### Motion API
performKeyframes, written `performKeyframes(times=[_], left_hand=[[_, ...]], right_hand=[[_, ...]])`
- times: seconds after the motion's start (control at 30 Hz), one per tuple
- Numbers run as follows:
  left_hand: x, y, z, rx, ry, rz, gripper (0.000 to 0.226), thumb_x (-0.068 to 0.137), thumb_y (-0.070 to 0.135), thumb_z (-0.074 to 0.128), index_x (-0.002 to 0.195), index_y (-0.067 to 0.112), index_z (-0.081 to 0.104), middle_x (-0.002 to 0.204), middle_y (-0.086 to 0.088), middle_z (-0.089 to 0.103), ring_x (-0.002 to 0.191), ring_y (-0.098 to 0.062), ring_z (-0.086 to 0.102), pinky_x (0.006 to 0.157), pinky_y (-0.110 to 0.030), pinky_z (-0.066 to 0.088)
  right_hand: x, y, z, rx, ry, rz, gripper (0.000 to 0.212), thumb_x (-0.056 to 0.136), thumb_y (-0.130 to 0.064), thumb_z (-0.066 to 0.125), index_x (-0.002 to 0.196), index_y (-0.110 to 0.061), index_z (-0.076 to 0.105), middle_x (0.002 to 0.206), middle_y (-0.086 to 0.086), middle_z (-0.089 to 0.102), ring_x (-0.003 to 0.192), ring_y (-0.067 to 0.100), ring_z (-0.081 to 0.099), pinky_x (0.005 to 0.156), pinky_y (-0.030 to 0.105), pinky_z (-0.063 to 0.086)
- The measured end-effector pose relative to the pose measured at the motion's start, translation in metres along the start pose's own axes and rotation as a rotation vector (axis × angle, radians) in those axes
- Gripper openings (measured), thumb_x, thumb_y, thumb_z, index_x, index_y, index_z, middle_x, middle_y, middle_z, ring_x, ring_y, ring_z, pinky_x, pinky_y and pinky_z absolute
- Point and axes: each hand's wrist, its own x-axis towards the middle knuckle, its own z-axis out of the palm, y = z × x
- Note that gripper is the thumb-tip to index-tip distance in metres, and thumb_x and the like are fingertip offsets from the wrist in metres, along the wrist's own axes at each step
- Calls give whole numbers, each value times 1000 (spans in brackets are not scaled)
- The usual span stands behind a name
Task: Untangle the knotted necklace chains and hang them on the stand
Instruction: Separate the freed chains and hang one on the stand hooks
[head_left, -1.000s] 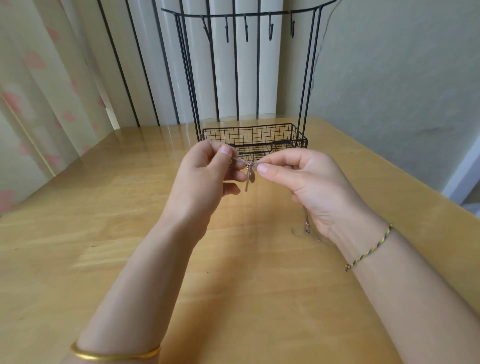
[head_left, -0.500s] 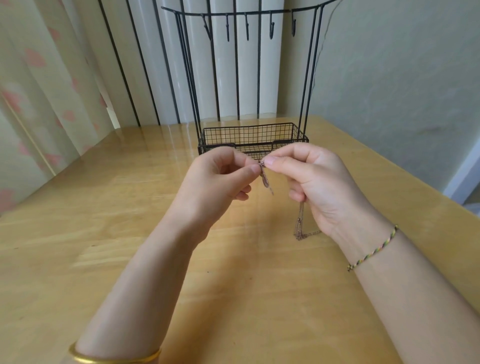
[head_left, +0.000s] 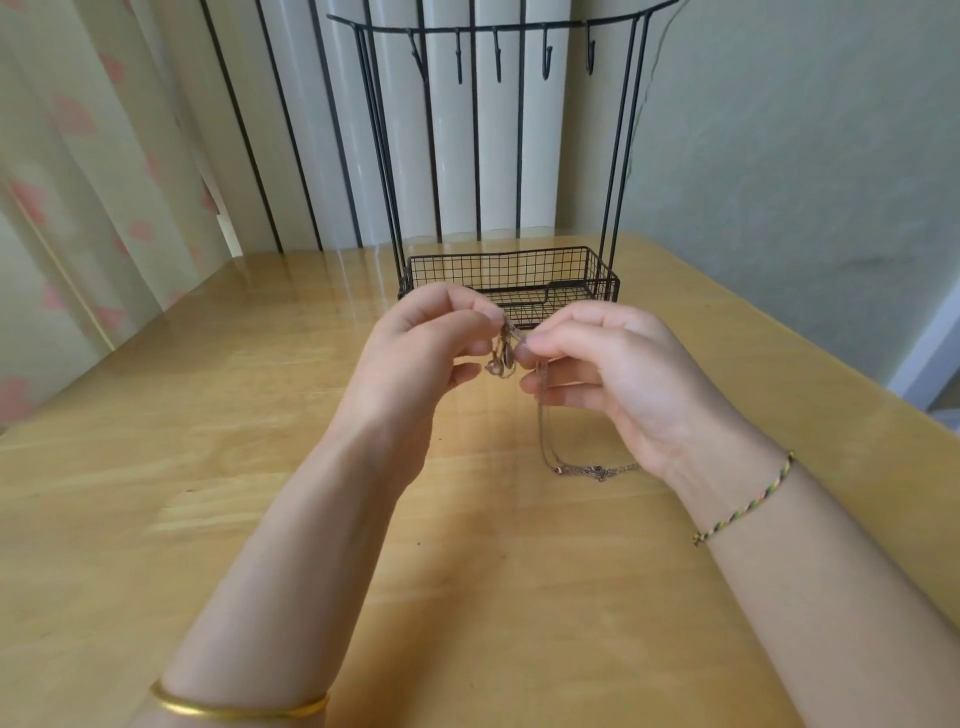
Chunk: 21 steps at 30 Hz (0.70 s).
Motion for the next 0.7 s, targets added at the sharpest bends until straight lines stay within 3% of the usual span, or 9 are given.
performKeyframes(times=[0.13, 0.23, 0.33, 0.5, 0.7], left_hand=[[0, 1, -3, -111, -25, -47, 19, 88, 8, 54, 74, 20, 59, 71, 2, 59, 67, -10, 51, 69, -25, 41], [-1, 1, -2, -50, -40, -54, 16, 89, 10, 57, 75, 19, 60, 64, 5, 58, 69, -12, 51, 70, -25, 41], [-1, 0, 0, -14, -64, -60, 14, 89, 13, 58, 76, 18, 61, 63, 7, 60, 66, -9, 52, 72, -26, 42], [-1, -1, -1, -25, -74, -45, 17, 90, 12, 57, 73, 17, 61, 64, 4, 60, 58, -5, 54, 71, -26, 41], [0, -2, -1, 9, -60, -18, 16, 90, 12, 56, 75, 16, 59, 59, 5, 55, 56, -6, 51, 71, -28, 40]], right_hand=[[2, 1, -4, 36, 57, 8, 15, 81, -2, 56, 69, -9, 62, 69, 6, 64, 60, 21, 61, 70, 38, 53], [3, 4, -4, -77, 113, -84, 12, 82, -3, 59, 80, -13, 65, 81, 5, 66, 73, 17, 63, 76, 37, 54], [1, 3, -2, -128, 107, -169, 14, 82, -5, 61, 79, -17, 68, 84, 2, 69, 83, 16, 64, 77, 31, 52], [1, 2, -1, -190, 38, -229, 8, 80, -9, 68, 78, -16, 70, 75, -7, 69, 71, -1, 62, 66, 13, 47], [0, 6, 5, -217, 14, -278, 9, 80, -5, 69, 75, -12, 66, 72, 3, 68, 63, 5, 61, 58, 12, 47]])
